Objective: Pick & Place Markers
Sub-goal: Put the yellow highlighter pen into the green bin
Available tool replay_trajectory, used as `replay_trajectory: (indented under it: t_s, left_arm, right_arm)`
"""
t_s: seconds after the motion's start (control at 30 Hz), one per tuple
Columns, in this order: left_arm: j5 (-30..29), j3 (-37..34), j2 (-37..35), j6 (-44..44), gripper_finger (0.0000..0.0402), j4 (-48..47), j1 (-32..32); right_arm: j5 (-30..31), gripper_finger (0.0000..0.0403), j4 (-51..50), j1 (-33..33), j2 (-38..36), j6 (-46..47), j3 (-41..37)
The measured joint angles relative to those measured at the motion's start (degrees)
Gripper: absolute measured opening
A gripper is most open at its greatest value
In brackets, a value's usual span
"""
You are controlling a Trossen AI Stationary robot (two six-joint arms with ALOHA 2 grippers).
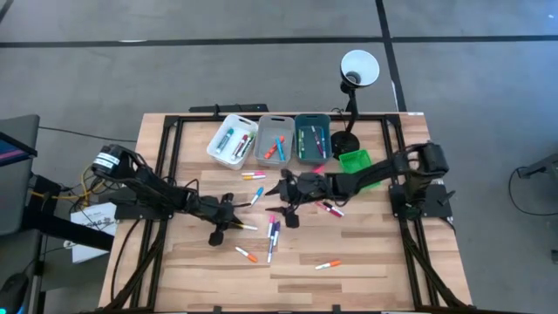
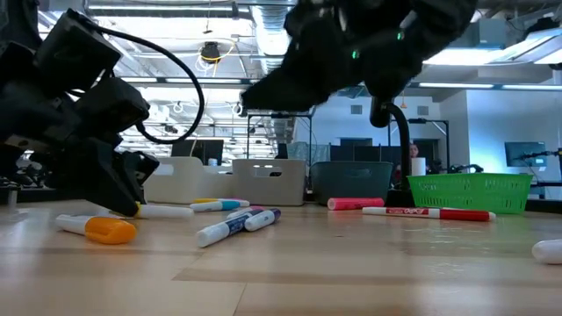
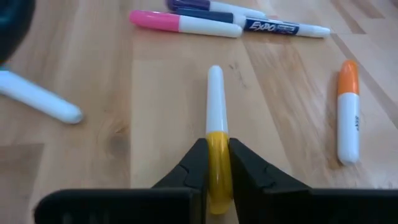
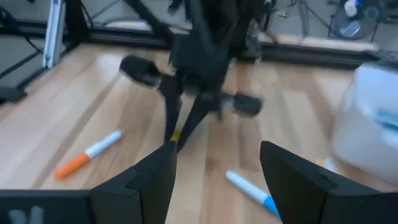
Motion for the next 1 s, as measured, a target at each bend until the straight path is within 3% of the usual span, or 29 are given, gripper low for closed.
replay_trajectory:
  t_s: [0.23,0.43,0.73,1.0]
  left_arm:
    - [-5.01,-0.02,-6.99,-0.02,0.0060,0.53,0.60]
    - [-6.50,-0.11,-11.92,0.20,0.0044,-0.30,1.58]
    - [-11.38,-0.02,-12.77,1.04,0.0056,0.02,1.62]
    - [-12.08,-0.02,-12.77,1.69,0.0049,0.12,1.62]
  right_arm:
    - [0.02,0.0221,2.32,0.23,8.56,-0.01,2.98]
    - [-0.04,0.0221,2.82,0.23,14.08,-0.04,8.79]
    - [-0.10,0.0221,1.40,0.23,14.27,-0.02,9.69]
    - [0.02,0.0206,1.08,0.17,14.21,-0.06,9.70]
